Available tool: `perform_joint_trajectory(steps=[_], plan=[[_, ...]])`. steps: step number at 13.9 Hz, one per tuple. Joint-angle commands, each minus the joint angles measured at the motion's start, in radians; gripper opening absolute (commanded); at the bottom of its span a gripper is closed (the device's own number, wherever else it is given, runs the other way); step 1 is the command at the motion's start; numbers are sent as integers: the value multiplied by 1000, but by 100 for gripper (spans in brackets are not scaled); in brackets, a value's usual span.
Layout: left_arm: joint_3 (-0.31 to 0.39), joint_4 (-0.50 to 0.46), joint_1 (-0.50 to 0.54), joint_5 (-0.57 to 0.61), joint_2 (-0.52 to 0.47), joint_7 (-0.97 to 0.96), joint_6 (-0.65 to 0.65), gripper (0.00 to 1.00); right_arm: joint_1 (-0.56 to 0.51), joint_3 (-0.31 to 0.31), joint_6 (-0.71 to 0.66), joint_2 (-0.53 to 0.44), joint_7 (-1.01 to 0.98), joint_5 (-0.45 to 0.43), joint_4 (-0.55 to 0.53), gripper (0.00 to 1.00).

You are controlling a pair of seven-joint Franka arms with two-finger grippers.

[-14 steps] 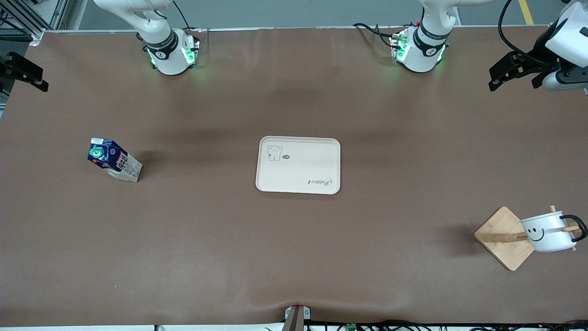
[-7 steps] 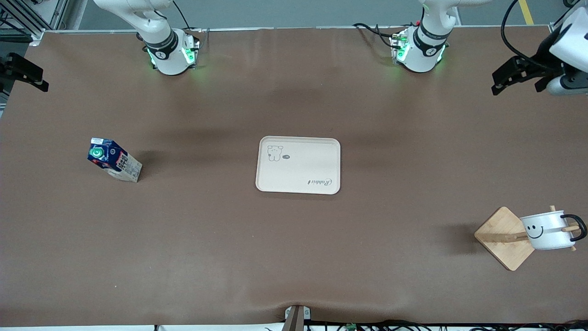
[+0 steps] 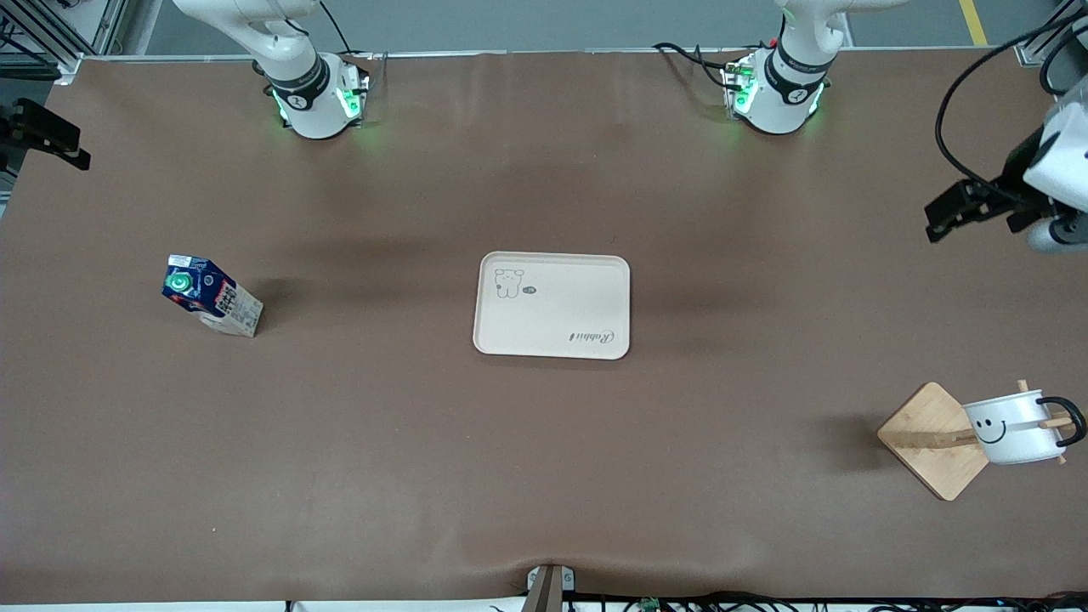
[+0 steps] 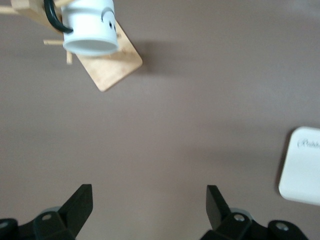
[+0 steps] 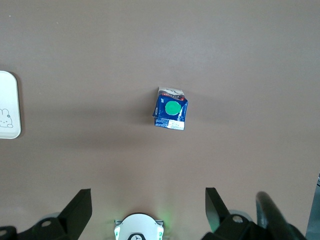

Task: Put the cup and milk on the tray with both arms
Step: 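Move the left gripper toward the white mug on the wooden stand, then grasp the white mug rim with the left gripper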

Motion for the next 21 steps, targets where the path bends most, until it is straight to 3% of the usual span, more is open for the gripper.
perform_joint_trajectory(steps=[1, 8, 11, 15, 19, 21], plan=[[-3, -108, 37, 13, -8, -31, 151, 100, -15, 6, -10, 4, 6, 21, 8, 100], [-5, -312, 107, 13, -18, -222, 473, 100, -17, 6, -10, 4, 6, 21, 8, 100], [-3, -373, 106, 15, -9, -420, 605, 100, -26, 6, -11, 6, 6, 21, 7, 100], [1, -424, 110, 28, 37, -491, 780, 100, -20, 9, -13, 6, 6, 21, 8, 100], [0, -475, 158, 177, 112, -497, 1030, 100, -29, 7, -16, 6, 6, 21, 7, 100], [1, -461, 163, 184, 167, -497, 1136, 100, -30, 7, -14, 6, 5, 21, 7, 100]])
